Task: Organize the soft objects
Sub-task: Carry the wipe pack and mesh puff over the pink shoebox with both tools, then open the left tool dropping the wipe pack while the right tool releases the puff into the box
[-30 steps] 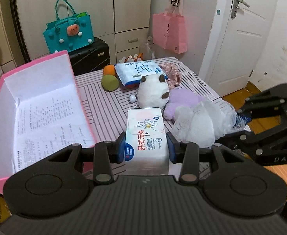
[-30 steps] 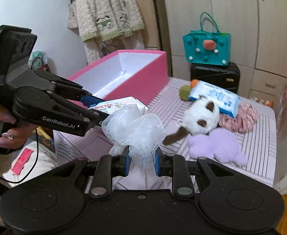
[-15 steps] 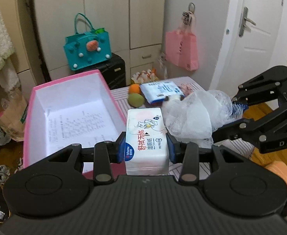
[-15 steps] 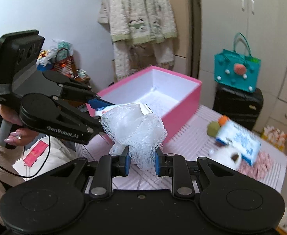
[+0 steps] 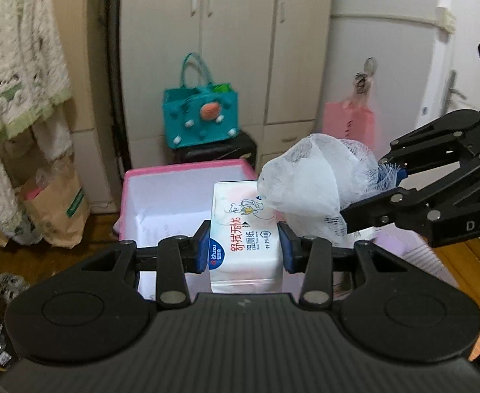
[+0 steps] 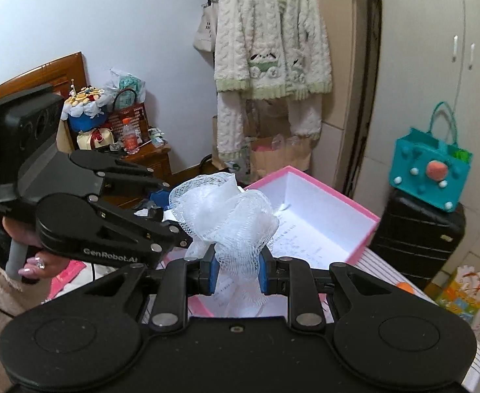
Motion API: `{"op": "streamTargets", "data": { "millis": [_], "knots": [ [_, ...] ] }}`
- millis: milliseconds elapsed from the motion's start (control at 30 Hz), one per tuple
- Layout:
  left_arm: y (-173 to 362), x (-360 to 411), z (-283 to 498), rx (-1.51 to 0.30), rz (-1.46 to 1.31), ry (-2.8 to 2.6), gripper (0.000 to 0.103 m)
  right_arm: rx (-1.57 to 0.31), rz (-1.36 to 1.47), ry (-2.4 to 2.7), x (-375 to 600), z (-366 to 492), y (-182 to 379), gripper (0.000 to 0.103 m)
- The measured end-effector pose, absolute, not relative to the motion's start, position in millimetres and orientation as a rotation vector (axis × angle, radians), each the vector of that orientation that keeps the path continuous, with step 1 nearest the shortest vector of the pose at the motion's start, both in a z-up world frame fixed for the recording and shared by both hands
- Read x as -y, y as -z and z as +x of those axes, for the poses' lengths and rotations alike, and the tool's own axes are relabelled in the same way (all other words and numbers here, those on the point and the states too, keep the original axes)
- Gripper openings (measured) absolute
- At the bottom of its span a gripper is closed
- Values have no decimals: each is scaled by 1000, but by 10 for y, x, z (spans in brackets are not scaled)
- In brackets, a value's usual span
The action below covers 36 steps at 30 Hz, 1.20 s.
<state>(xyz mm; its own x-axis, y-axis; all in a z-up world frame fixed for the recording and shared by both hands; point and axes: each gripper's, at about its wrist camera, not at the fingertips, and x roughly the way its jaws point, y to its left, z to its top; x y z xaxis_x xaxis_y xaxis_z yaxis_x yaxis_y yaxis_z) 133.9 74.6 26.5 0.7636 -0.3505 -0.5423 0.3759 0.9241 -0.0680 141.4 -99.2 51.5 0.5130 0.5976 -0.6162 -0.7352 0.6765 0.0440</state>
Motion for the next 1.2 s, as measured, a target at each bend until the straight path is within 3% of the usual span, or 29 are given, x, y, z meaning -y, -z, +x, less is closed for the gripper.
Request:
{"op": "streamTargets", "data": {
  "millis": [267,500,833,933,1033,1133,1200],
  "knots": [
    [158,-815,1865,-733,129,331,40,-782,-186,-842,746,2033,9,27],
    [525,-740,2095,-850,271,312,40,-927,-323,-818,606,2209,412,27],
    [608,-667,2192,-903,351,322,40,-1111,-594,-852,343,2256,521,27],
    [629,-644,2210,-925,332,347,41,-1138,-637,-900,250,2275,547,34],
    [631,-647,2188,-942,311,375,46,-1141,-645,-928,229,2263,568,40],
    [569,-673,2111,-930,320,382,61,-1130,-614,-933,286,2248,541,44],
    [487,-719,2045,-903,316,382,61,-1120,-571,-930,363,2242,476,45]
  ]
}}
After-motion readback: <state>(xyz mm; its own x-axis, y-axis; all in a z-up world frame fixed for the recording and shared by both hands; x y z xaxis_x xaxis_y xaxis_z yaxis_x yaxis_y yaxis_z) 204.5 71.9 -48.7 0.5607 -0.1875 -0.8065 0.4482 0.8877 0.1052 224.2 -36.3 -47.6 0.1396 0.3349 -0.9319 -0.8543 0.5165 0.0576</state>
